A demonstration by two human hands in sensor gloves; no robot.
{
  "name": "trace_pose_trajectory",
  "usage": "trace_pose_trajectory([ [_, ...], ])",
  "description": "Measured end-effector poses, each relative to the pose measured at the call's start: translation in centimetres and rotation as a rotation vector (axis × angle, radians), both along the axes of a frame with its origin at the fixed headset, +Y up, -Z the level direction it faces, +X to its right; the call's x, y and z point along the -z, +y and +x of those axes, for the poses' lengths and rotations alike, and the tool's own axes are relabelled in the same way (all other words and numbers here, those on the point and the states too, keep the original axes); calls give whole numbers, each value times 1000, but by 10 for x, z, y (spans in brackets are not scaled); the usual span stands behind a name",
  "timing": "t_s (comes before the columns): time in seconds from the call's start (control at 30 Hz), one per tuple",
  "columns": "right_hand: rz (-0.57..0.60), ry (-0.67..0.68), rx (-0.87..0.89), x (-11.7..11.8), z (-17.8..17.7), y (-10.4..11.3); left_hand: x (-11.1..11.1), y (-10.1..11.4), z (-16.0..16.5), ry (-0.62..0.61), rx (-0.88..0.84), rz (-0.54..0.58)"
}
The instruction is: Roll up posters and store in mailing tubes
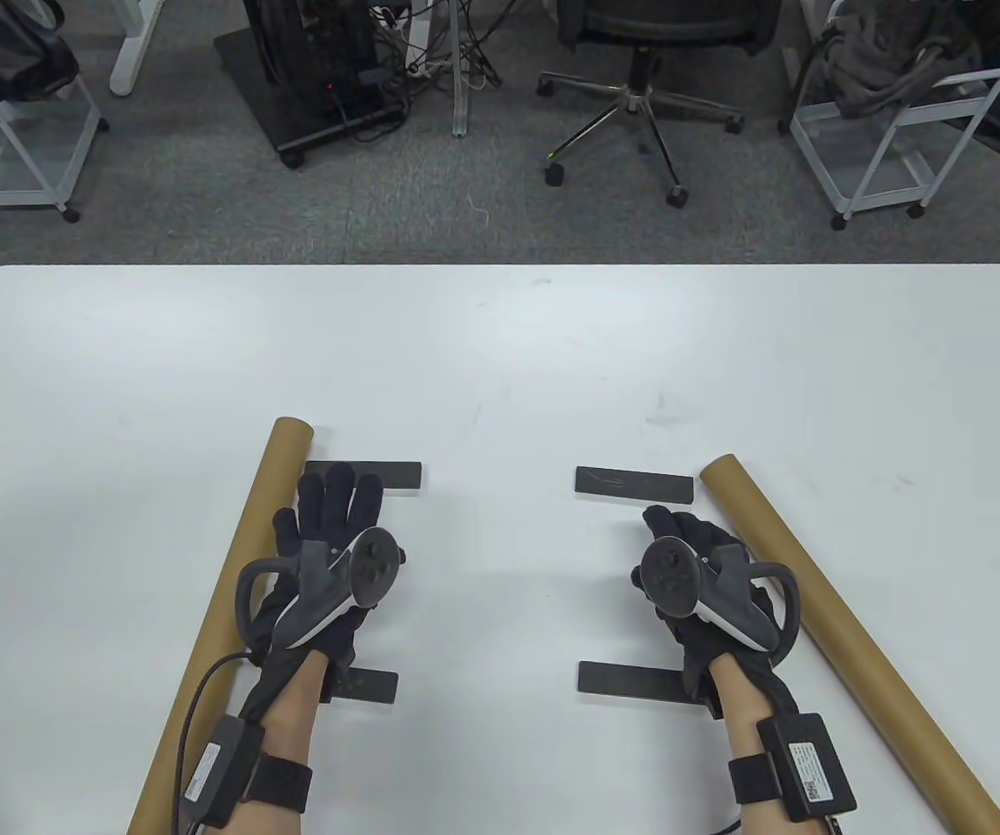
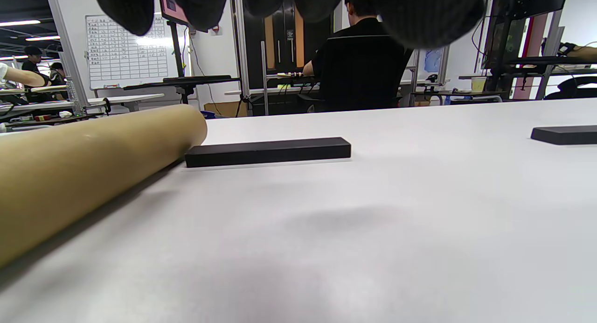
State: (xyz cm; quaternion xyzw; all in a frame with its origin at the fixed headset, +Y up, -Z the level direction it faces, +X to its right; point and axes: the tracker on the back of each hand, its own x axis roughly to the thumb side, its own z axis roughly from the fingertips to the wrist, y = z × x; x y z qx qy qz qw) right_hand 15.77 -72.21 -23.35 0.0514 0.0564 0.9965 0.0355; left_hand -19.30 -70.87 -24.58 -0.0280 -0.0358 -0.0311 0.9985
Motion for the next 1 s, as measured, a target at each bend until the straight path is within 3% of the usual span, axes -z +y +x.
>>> trace_pose_trajectory([
  [1.0, -8, -14, -13, 1, 2, -1, 0, 1, -4, 12, 3, -4],
])
